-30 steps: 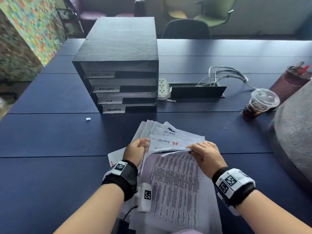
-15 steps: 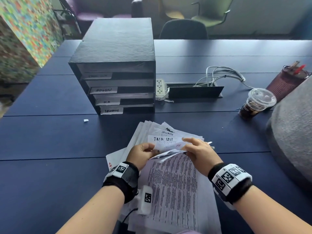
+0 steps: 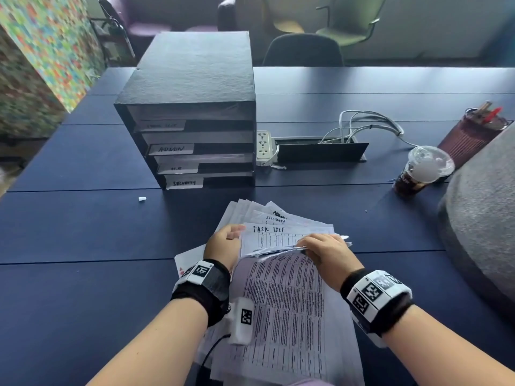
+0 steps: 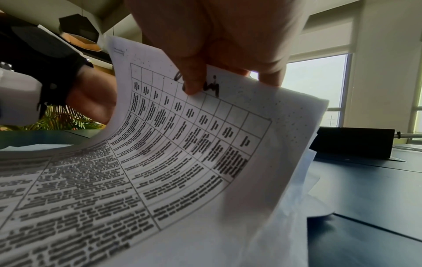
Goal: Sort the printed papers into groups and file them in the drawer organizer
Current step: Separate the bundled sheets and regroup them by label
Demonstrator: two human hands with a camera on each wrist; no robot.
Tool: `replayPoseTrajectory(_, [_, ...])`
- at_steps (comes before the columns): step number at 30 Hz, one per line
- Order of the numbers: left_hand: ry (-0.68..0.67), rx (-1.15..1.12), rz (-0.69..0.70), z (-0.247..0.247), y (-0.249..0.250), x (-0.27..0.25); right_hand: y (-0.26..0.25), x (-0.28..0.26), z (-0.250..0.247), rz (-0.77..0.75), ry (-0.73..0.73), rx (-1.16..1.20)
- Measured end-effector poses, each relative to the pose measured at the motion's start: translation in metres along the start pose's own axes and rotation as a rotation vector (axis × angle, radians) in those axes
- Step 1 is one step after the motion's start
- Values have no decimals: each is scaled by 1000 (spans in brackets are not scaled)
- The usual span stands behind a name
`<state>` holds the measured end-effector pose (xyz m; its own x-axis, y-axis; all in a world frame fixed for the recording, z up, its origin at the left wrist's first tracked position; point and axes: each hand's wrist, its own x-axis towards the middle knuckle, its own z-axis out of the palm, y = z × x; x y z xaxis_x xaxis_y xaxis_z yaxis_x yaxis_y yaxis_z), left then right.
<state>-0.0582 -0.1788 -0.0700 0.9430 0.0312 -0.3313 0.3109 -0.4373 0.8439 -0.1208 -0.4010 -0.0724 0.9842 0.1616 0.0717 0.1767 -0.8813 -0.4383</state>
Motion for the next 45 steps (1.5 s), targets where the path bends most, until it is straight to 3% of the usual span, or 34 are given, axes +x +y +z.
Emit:
replayPoseTrajectory(7, [-64, 91, 45, 5, -8, 8, -2, 1, 0, 10, 7, 21])
replayPoseTrajectory(15, [-181, 268, -35, 6, -12, 27, -8, 0, -4, 43, -37, 7])
replayPoseTrajectory(19, [-131, 364, 51, 8, -7, 26, -9, -1, -7, 53, -47, 17])
replayPoseTrajectory(21, [-138, 294, 103, 8, -6, 22, -10, -1, -9, 77, -50, 27])
replayPoseTrajectory(25, [-342, -108, 106, 5, -3, 6, -9, 3, -11, 135, -104, 37])
replayPoseTrajectory(30, [-418, -219, 85, -6, -8, 3, -7, 8, -13, 98, -130, 40])
replayPoseTrajectory(37, [-360, -428, -18, -11, -9, 3, -7, 6, -5, 47, -65, 45])
replayPoseTrajectory(40, [-225, -425, -65, -6, -14, 9, -8, 3, -4, 36, -13, 36])
replayPoseTrajectory(43, [-63, -188, -54, 1, -23, 21, -10, 2, -4, 15, 27, 22])
replayPoseTrajectory(45, [-61, -19, -35, 4, -25, 24, -10, 2, -5, 9, 34, 17])
